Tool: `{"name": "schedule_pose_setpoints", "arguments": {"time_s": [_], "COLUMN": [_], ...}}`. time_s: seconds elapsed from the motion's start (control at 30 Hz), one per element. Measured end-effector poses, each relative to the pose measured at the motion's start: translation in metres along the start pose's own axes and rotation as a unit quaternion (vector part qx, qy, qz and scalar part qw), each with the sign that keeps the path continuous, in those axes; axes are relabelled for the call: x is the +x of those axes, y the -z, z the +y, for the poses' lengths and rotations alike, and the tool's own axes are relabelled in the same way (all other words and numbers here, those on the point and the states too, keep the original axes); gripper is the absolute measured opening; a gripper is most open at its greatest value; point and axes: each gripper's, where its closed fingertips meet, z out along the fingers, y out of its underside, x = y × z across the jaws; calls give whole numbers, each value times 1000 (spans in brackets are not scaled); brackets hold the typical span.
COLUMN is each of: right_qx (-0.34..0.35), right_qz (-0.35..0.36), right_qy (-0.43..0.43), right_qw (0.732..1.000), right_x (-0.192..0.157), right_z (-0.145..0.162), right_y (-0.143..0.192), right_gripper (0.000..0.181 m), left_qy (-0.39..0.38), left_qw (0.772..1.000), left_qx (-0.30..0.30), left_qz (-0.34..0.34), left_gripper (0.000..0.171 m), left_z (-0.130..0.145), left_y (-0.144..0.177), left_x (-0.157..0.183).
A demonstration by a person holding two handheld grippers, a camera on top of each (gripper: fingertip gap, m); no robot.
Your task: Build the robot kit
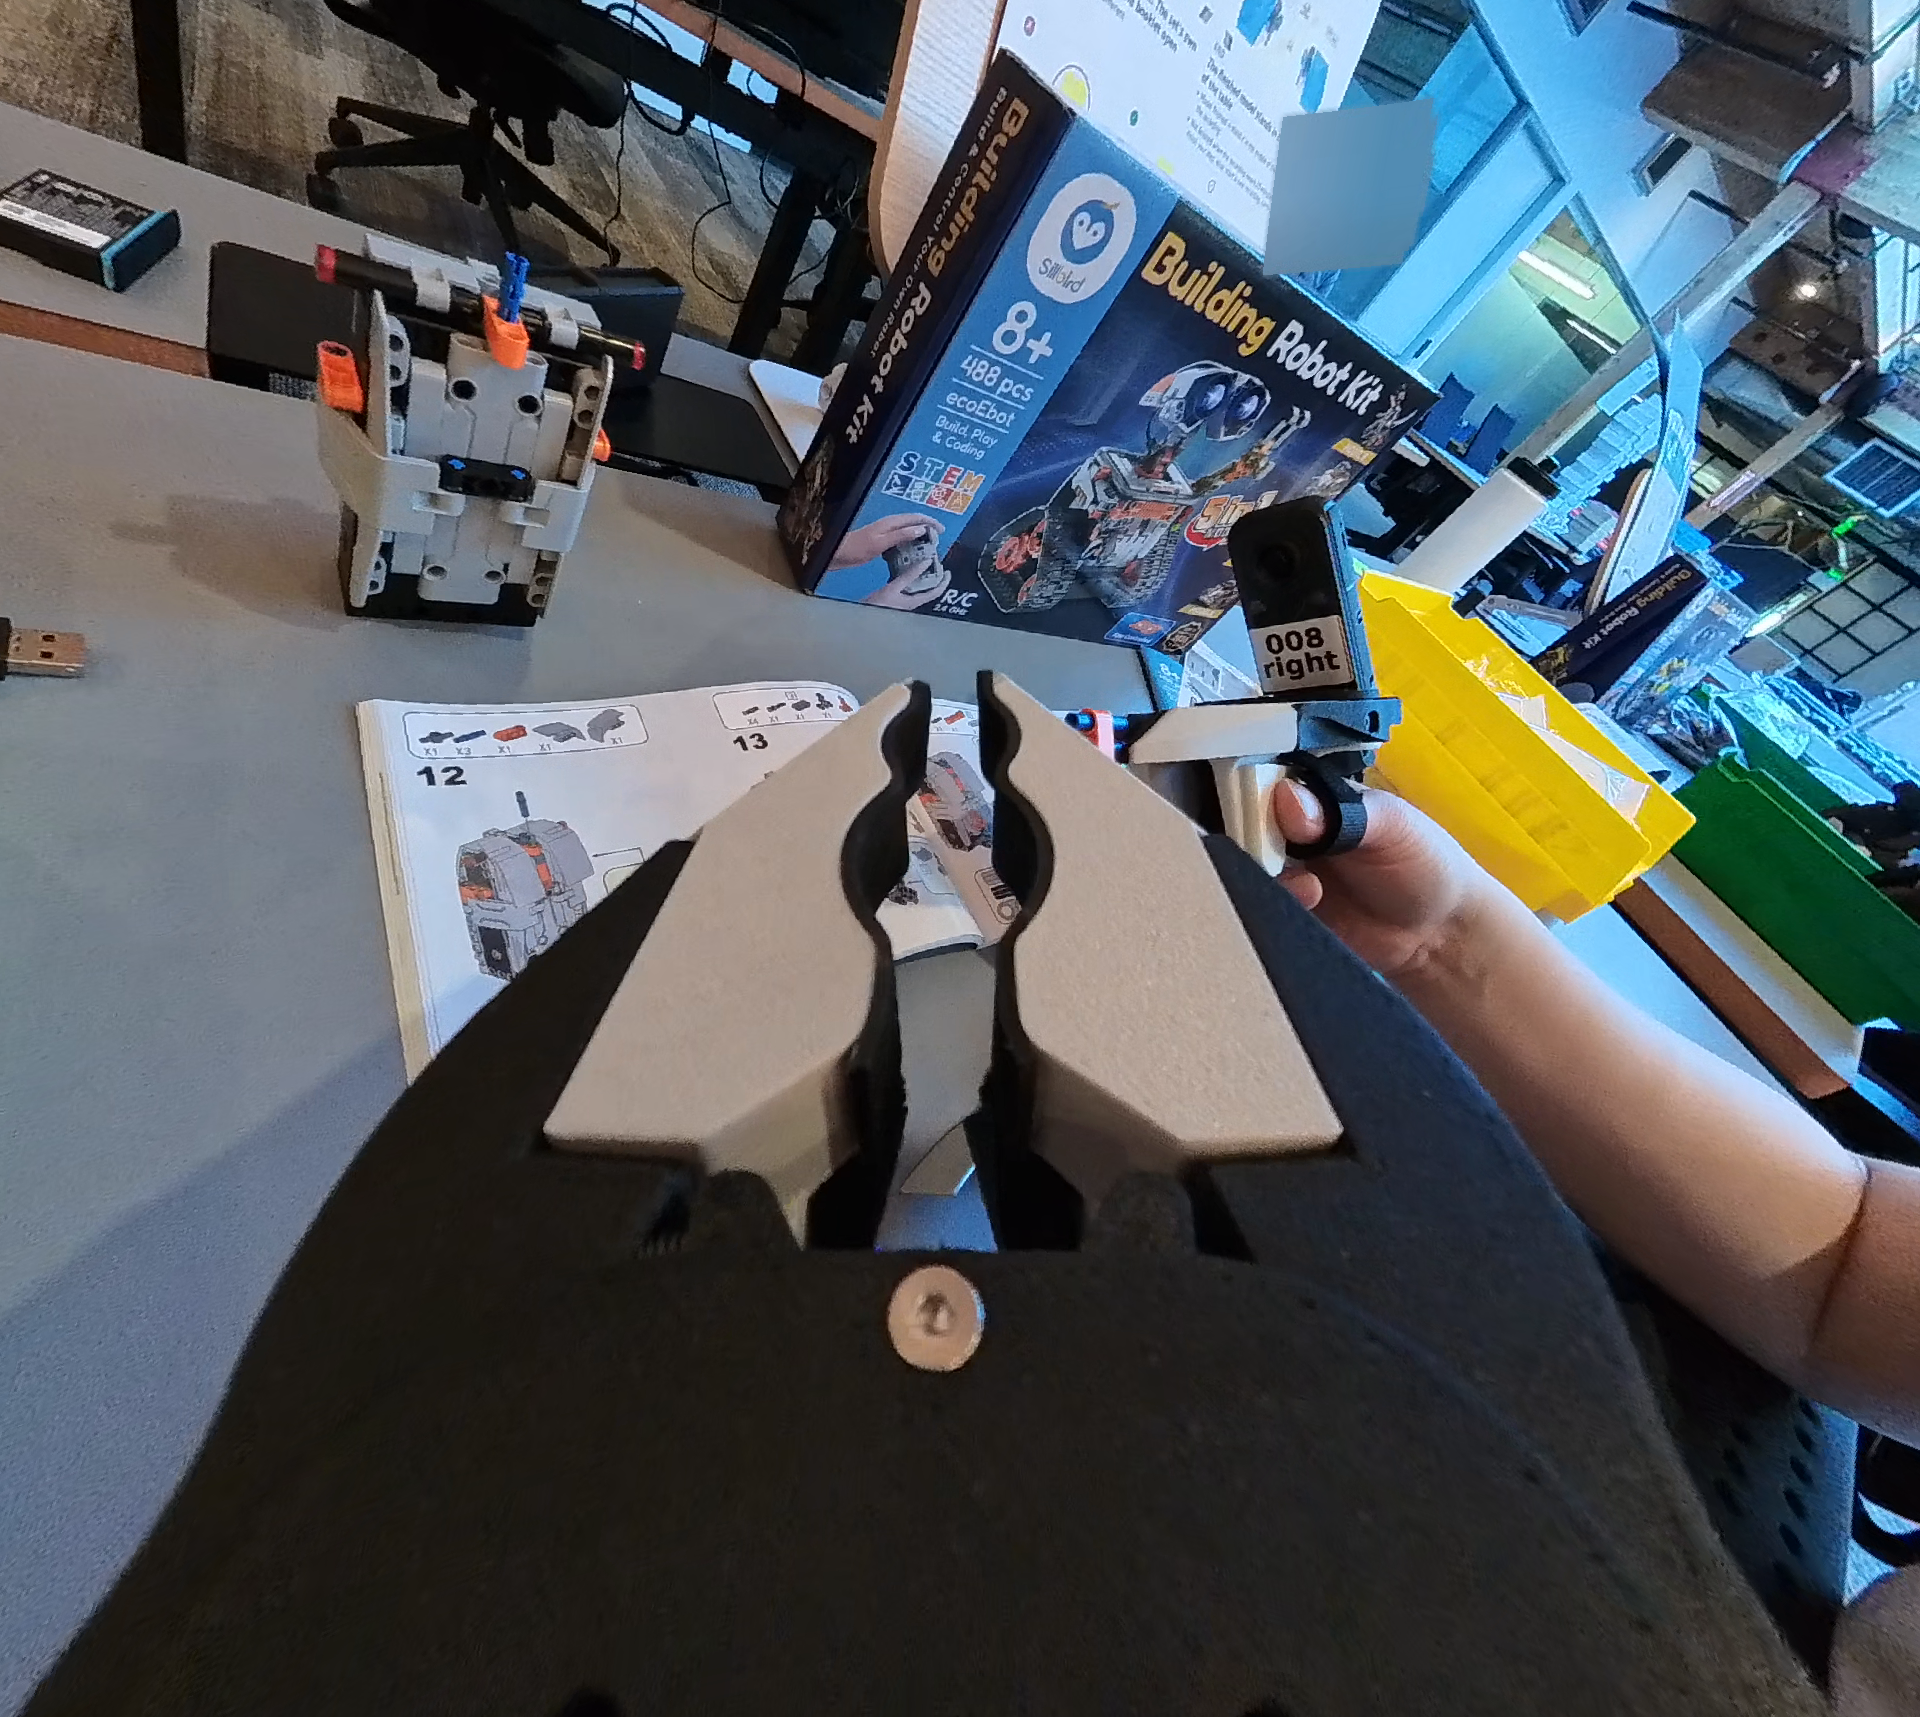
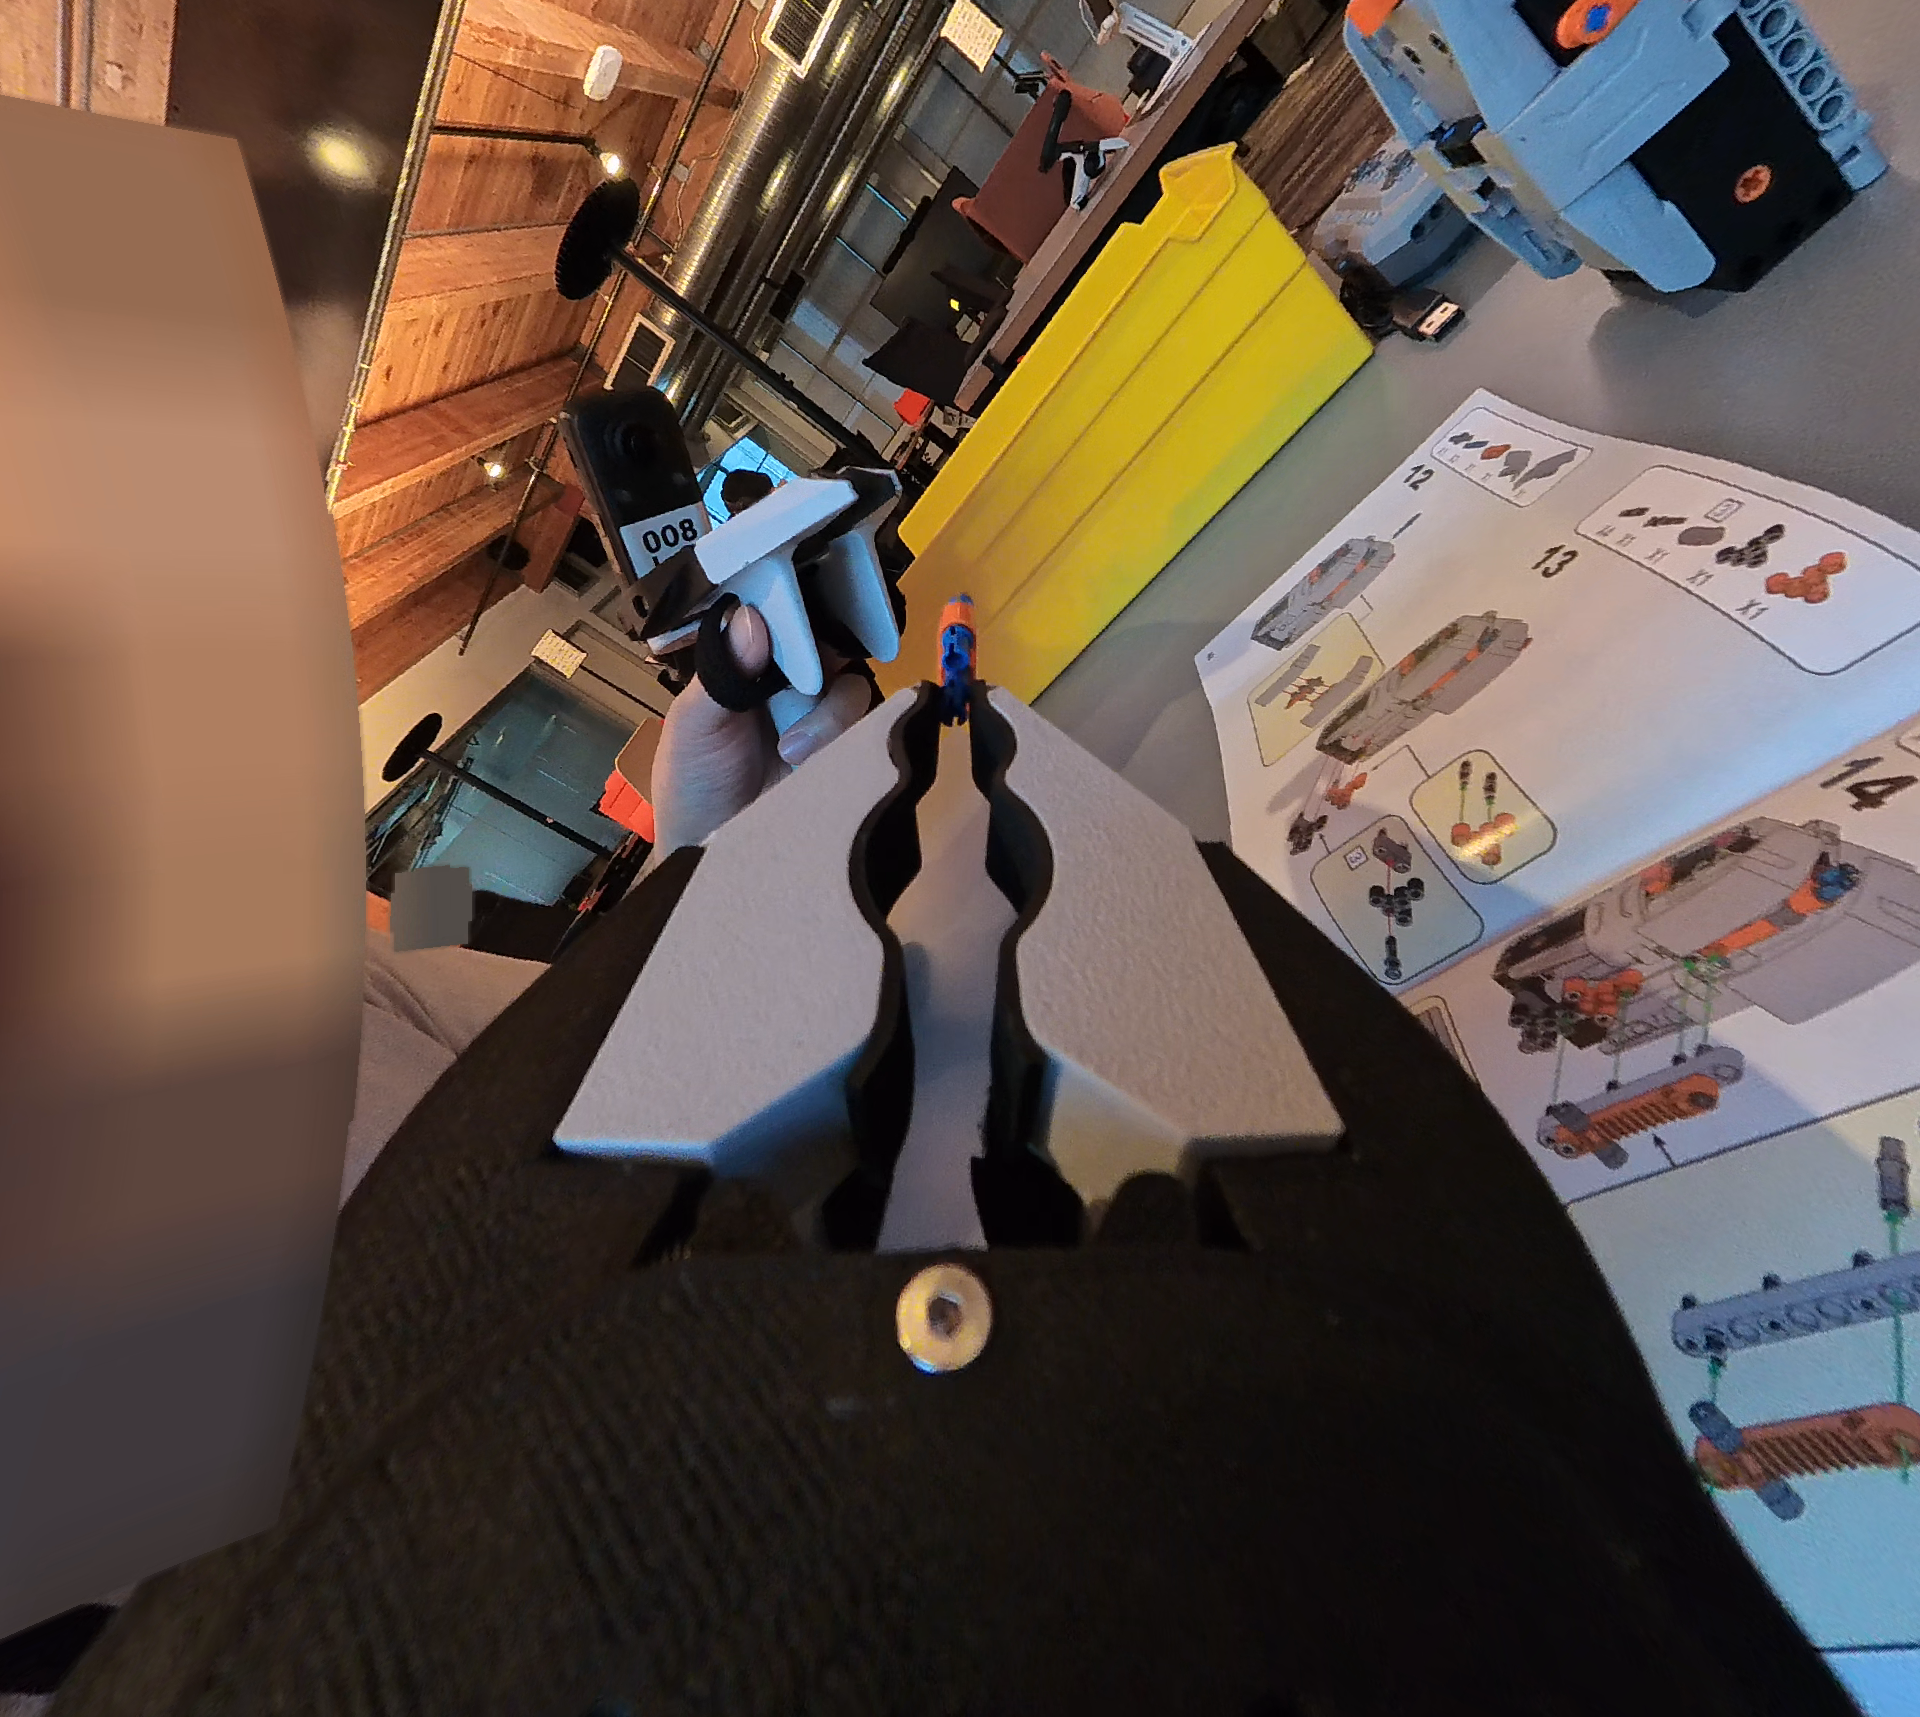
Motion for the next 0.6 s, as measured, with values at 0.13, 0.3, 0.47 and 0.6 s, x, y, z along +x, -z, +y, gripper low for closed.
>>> {"name": "schedule_pose_setpoints", "arguments": {"time_s": [0.13,0.3,0.47,0.6], "right_qx": [0,-3,-5,-7], "right_qz": [2,2,1,1], "right_qy": [-1,-5,-6,-9], "right_qw": [1000,1000,1000,1000], "right_x": [1,3,3,4], "right_z": [0,2,3,4], "right_y": [0,0,-1,-1], "right_gripper": [4,4,4,4], "left_qy": [0,3,5,8], "left_qw": [1000,1000,1000,1000], "left_qx": [-3,-12,-13,-17], "left_qz": [0,2,3,6], "left_gripper": [7,7,7,7], "left_z": [1,4,5,7], "left_y": [-1,-2,-3,-4], "left_x": [0,0,0,1]}}
